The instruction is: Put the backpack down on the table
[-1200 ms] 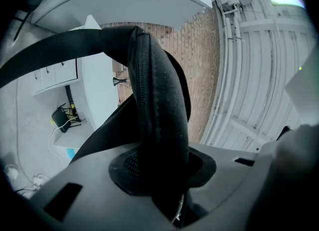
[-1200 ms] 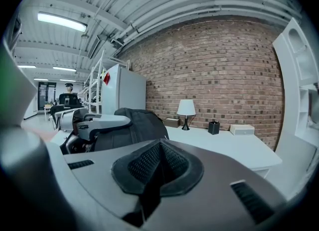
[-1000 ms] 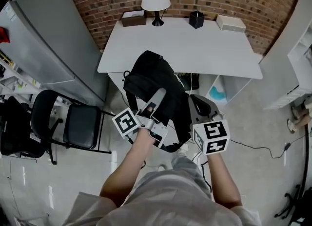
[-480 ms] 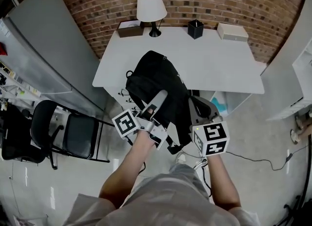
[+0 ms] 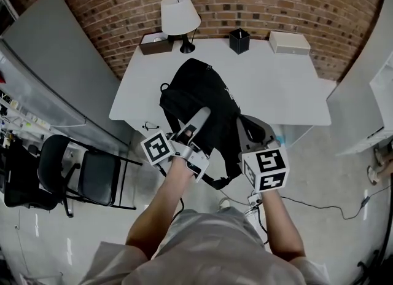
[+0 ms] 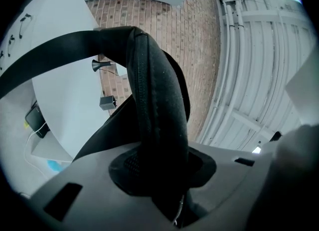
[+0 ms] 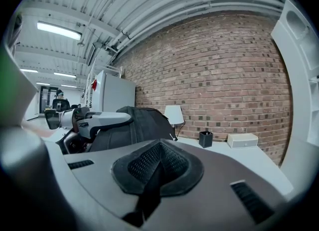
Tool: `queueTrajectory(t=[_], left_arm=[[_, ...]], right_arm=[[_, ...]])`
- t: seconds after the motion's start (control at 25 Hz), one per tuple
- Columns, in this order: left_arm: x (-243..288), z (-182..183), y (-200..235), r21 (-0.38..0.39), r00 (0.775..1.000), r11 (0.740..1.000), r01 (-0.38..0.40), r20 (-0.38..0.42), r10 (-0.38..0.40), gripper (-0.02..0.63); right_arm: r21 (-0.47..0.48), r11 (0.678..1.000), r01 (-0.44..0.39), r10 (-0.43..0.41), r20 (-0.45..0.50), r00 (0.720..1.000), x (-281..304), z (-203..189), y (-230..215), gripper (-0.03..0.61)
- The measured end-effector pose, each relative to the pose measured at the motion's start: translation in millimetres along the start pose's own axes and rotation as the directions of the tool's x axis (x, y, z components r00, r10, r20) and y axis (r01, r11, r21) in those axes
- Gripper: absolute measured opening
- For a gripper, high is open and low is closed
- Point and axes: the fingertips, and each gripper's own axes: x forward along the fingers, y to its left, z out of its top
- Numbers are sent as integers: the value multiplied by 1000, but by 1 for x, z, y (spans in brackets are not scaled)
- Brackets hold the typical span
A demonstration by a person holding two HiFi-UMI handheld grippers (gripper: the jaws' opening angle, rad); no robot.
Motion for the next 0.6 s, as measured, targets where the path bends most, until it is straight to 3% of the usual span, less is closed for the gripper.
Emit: queueTrajectory(t=[0.32, 0.6], left_arm=[[31, 9, 11, 11, 999, 1000, 10, -33, -10, 107], [61, 34, 31, -26, 997, 999, 34, -69, -35, 107]], right_arm=[[7, 1000, 11, -11, 4, 1000, 18, 3, -26, 2], [-5, 999, 33, -33, -14, 999, 54, 7, -41, 2]])
